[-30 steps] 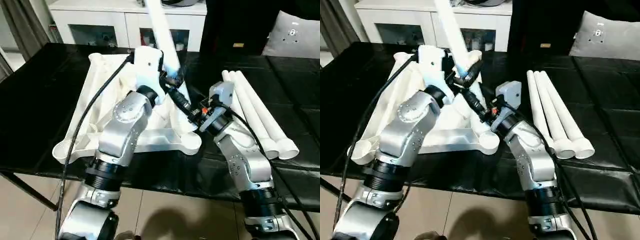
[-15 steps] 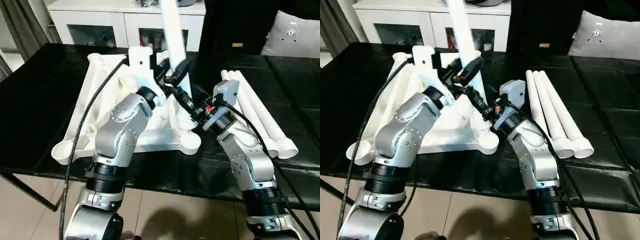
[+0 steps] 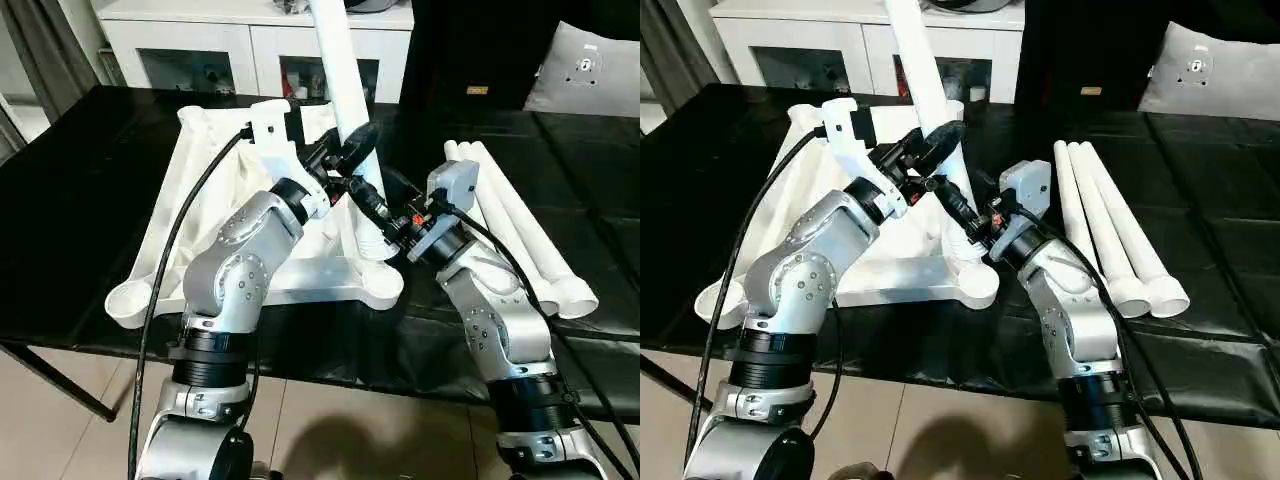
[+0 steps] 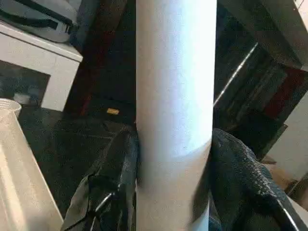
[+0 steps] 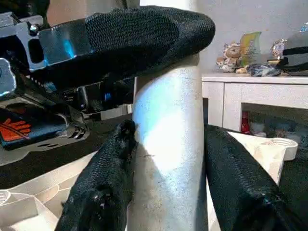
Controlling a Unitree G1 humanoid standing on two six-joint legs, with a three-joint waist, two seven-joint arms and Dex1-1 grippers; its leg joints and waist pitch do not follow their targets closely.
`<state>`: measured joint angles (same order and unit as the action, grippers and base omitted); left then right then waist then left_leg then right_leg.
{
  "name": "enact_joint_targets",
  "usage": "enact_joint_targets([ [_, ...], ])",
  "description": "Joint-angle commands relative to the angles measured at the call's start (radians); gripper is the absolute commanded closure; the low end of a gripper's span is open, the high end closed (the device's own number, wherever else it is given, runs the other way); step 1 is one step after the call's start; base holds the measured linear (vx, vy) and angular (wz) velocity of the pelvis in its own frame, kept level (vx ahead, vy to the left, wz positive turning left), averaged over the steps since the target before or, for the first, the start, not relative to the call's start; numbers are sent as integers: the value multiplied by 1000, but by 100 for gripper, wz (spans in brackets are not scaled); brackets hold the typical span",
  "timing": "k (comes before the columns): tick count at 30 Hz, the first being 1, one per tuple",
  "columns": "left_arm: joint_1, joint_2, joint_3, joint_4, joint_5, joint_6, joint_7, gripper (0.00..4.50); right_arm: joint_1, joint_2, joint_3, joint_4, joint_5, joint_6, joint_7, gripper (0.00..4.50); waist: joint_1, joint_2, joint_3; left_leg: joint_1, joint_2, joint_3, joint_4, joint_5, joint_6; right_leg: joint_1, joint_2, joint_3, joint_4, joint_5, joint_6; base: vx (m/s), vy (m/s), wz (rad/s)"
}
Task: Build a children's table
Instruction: Pick table leg
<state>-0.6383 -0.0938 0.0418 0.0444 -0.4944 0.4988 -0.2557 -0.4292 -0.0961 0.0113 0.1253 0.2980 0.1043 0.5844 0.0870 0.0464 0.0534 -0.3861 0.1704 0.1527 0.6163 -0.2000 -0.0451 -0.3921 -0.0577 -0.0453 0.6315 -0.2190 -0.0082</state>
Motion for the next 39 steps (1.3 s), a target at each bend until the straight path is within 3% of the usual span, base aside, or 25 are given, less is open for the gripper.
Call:
enact_joint_targets([
  [1, -17, 6, -14, 8, 31, -8, 21, 265, -24, 5, 15, 9, -12, -8, -10, 233, -2, -8, -74, 9, 48, -11, -60, -26, 82, 61, -76, 43, -61, 81, -243, 0, 0, 0],
  [7, -41, 41, -1, 34, 52, -19, 21, 265, -27, -1, 1, 2, 36, 25, 30, 165, -1, -7, -75, 10, 48, -12, -60, -24, 82, 61, -75, 43, -59, 92, -242, 0, 0, 0],
  [13, -57, 78, 12, 56, 49, -5, -19, 266, -19, -22, -87, -68, 219, 200, 48, 110, 2, -6, -77, 11, 48, -12, -58, 2, 94, 62, -76, 43, -56, 123, -249, 0, 0, 0],
  [16, -63, 108, 21, 62, 15, 31, -67, 266, -8, -90, -147, -107, 327, 298, 104, 89, 6, -7, -77, 11, 48, -12, -57, 2, 96, 63, -75, 43, -56, 118, -248, 0, 0, 0],
  [20, -60, 127, 18, 56, -12, 57, -106, 266, -12, -123, -182, -97, 353, 324, 113, 68, 7, -10, -76, 10, 45, -9, -58, -4, 83, 62, -76, 42, -58, 88, -251, 0, 0, 0],
  [21, -54, 142, 8, 48, -24, 73, -138, 266, -9, -146, -187, -95, 357, 345, 122, 56, 7, -4, -76, 9, 44, -10, -57, -5, 79, 62, -76, 41, -58, 79, -251, 0, 0, 0],
  [23, -48, 156, 3, 36, -46, 91, -181, 266, 10, -206, -162, -111, 340, 393, 167, 37, 7, -9, -77, 9, 43, -10, -57, 4, 76, 66, -74, 40, -58, 83, -251, 0, 0, 0],
  [25, -47, 162, 7, 28, -73, 107, -212, 266, 22, -242, -143, -117, 332, 419, 202, 24, 8, -7, -77, 8, 42, -9, -54, 12, 80, 64, -74, 42, -57, 103, -253, 0, 0, 0],
  [31, -46, 202, 10, -22, -182, 177, -369, 266, 51, -325, -129, -163, 396, 497, 295, 22, 9, -10, -75, 9, 45, -8, -56, -14, 89, 64, -76, 41, -60, 61, -270, 0, 0, 0],
  [32, -46, 213, 2, -28, -185, 179, -394, 266, 53, -334, -127, -168, 402, 502, 314, 22, 7, -26, -73, 8, 46, -6, -58, -17, 91, 65, -75, 41, -64, 53, -267, 0, 0, 0],
  [33, -46, 240, -23, -35, -181, 179, -449, 266, 55, -355, -116, -181, 419, 520, 357, 22, 10, -18, -73, 9, 45, -7, -58, -18, 92, 64, -77, 41, -62, 33, -265, 0, 0, 0],
  [36, -44, 256, -44, -45, -177, 175, -486, 266, 54, -363, -105, -193, 433, 533, 385, 22, 10, -15, -72, 11, 46, -7, -57, -13, 96, 61, -75, 41, -63, 16, -253, 0, 0, 0],
  [39, -39, 271, -84, -66, -173, 171, -536, 266, 52, -371, -67, -217, 451, 563, 436, 58, 10, -14, -73, 11, 48, -8, -58, -11, 92, 61, -76, 40, -62, 18, -257, 0, 0, 0],
])
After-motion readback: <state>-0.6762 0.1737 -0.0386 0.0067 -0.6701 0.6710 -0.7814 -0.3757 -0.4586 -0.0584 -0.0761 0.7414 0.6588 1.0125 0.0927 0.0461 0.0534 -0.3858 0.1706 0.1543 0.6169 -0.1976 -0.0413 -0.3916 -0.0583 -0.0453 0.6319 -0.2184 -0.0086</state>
